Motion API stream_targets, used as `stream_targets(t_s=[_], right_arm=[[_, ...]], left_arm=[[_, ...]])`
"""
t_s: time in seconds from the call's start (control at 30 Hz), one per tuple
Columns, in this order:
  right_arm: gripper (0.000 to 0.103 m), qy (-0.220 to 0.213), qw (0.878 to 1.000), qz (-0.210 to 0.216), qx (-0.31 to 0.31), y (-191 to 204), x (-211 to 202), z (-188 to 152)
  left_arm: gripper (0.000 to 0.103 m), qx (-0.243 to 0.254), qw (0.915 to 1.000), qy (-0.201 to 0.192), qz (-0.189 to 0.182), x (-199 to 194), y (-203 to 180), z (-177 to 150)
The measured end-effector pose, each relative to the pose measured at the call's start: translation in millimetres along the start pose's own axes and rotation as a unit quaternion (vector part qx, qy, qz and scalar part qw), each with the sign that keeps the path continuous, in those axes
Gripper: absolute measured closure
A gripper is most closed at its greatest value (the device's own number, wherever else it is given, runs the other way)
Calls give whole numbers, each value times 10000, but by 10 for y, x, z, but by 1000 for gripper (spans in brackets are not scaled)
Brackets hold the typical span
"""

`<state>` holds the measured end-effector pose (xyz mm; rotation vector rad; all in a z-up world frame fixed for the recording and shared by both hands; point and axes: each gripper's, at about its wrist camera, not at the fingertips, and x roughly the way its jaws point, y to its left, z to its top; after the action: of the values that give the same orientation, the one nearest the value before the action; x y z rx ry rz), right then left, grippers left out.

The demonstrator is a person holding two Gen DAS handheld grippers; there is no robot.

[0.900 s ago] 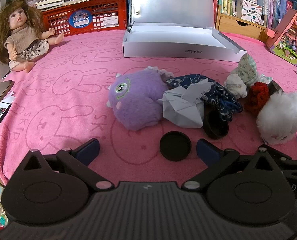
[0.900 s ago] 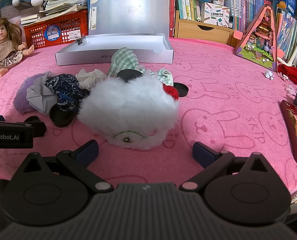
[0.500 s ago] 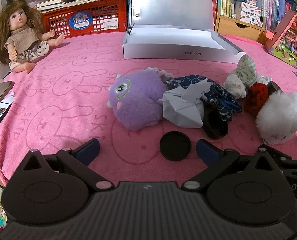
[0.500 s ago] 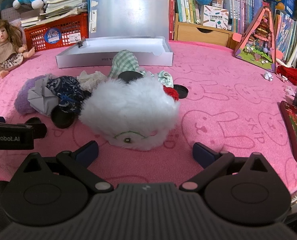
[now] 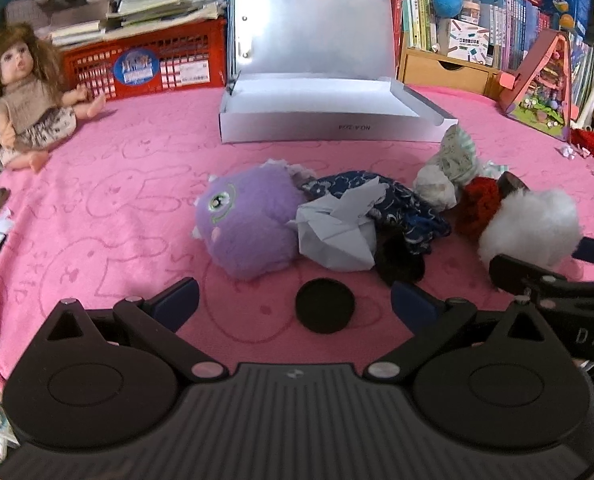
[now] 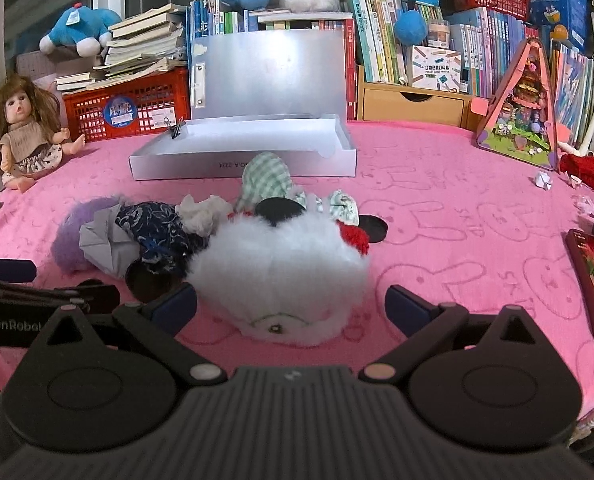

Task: Organize objects
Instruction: 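Close left gripper on black puck while right gripper closes on white fluffy plush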

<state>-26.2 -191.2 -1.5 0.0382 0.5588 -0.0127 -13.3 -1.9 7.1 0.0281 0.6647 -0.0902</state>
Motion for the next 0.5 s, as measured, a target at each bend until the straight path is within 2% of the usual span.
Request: stream_targets(t_s=[0.23,0.3,0.4,0.5], right_arm=[[0,16,9999,88,81,-30,8,20],[0,20,9999,98,58,-25,18,29],[0,-18,10000,78,2,-6,17,36],[0,-43,10000,25,-62,16,23,44]], left_arm=[[19,275,9995,-27,-155,-67,-60,-44],[29,344,9993,5,-168,-54,-75,-64],[38,310,9994,40,-158,-30,-71,-68],[39,322,9993,48,-163,-20,-65,-66]])
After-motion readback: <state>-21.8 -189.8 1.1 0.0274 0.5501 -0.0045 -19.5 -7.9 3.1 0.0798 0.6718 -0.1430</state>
